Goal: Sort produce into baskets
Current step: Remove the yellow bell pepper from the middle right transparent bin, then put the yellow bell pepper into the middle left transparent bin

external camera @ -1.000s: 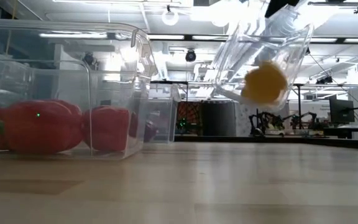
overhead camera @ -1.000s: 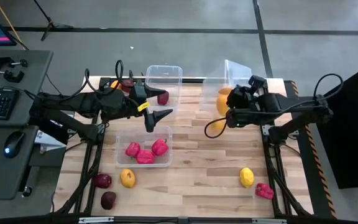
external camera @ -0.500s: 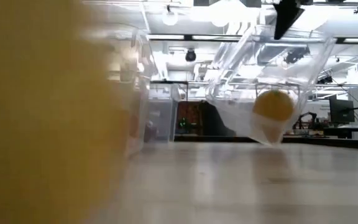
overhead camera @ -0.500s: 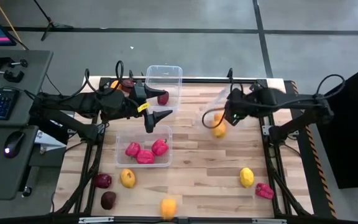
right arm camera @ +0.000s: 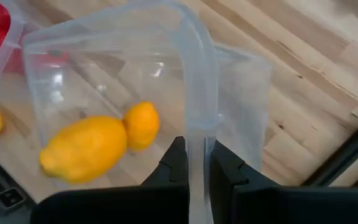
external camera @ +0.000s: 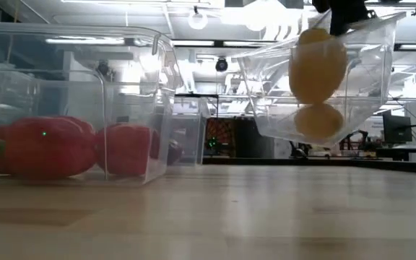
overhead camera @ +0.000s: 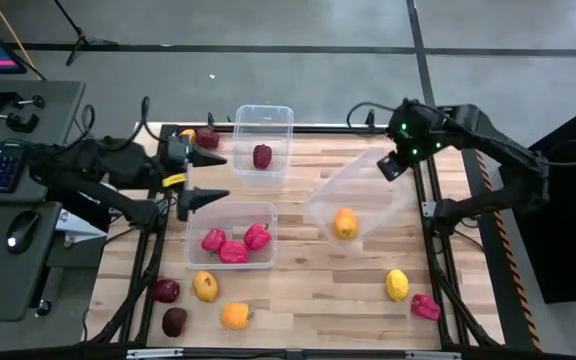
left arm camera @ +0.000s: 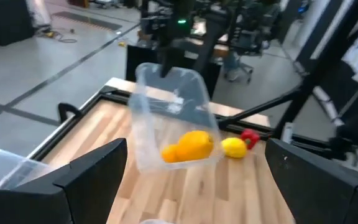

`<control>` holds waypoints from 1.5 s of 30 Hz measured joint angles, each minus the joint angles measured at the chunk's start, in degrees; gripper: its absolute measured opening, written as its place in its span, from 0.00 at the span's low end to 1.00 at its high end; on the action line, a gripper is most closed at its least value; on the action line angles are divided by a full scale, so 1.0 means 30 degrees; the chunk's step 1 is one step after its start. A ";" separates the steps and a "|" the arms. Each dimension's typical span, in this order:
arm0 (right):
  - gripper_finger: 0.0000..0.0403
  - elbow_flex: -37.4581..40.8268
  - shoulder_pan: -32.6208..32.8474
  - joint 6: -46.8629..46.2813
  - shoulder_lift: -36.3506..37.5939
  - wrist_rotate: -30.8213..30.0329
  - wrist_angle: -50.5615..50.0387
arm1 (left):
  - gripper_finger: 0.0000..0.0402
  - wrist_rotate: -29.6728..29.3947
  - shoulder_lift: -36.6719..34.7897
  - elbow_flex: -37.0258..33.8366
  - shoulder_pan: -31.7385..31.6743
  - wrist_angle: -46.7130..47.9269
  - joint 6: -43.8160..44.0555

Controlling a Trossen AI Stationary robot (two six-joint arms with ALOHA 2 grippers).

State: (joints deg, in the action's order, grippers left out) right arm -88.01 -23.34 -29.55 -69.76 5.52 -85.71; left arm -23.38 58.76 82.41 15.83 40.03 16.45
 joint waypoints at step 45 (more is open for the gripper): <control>0.35 0.6320 -0.2728 0.1836 -0.0086 0.6249 0.7129 | 0.93 -0.3476 0.0192 -0.0007 0.2604 -0.1778 -0.0386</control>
State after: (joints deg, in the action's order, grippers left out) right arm -69.05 -31.53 -24.05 -70.02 24.26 -64.32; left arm -33.80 59.33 82.39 23.64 34.70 15.29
